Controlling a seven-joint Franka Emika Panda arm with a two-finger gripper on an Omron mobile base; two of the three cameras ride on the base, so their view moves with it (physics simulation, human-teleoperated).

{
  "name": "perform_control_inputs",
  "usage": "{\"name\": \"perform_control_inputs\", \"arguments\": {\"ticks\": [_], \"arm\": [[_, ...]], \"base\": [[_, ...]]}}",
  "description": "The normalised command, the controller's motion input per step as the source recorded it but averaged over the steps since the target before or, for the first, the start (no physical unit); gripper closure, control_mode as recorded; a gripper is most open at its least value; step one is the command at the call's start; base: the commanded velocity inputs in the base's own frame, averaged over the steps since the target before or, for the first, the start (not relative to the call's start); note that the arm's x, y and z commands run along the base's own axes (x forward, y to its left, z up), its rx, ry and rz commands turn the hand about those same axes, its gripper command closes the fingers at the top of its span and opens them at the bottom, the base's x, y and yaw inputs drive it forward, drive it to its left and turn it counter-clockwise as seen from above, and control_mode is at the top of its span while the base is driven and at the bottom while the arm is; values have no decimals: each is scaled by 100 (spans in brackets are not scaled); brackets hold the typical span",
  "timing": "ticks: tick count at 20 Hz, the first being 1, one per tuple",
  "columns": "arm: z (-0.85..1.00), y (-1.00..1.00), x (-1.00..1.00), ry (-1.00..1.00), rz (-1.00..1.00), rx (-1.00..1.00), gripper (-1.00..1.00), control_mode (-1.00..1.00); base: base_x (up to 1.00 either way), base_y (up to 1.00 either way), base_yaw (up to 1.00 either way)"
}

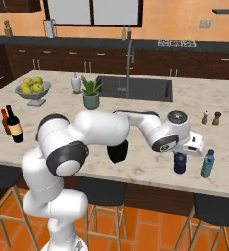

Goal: Move the plastic bottles in the middle to the plastics group, and the glass bottles in the middle to the glass group.

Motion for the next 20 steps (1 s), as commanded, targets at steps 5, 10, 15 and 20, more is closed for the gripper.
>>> {"name": "perform_control_inputs", "arguments": {"ticks": [5,10,15,20], "arm": [[-7,-10,1,0,0,0,100,-100],[-23,-5,1,0,0,0,100,-100],[-14,-4,0,0,0,0,100,-100],[-37,-1,0,0,0,0,100,-100]], "base": [[0,0,0],[0,0,0],[0,0,0],[0,0,0]]}}
